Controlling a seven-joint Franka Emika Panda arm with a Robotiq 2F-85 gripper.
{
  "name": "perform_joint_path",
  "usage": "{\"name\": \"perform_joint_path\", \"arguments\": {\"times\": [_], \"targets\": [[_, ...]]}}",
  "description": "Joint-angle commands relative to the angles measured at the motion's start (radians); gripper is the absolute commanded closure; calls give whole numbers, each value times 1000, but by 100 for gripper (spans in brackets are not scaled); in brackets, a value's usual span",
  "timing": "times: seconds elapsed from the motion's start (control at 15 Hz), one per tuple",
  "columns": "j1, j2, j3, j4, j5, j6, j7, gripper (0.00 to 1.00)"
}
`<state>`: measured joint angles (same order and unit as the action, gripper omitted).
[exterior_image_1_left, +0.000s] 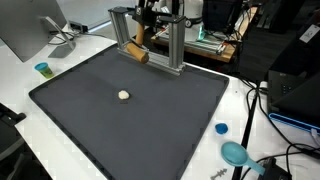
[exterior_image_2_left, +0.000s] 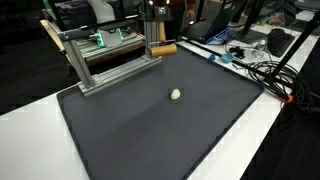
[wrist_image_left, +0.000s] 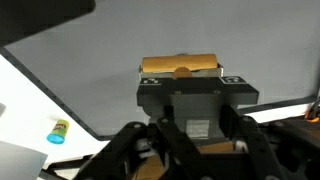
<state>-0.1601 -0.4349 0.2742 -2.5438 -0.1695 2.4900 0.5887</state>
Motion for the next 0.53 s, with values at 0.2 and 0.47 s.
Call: {"name": "perform_joint_path", "arguments": {"times": [0.2,0.47], "targets": [[10,390,12,385,-191,-83,78,79],[101,559,-98,494,-35,-79,-80,79]]}}
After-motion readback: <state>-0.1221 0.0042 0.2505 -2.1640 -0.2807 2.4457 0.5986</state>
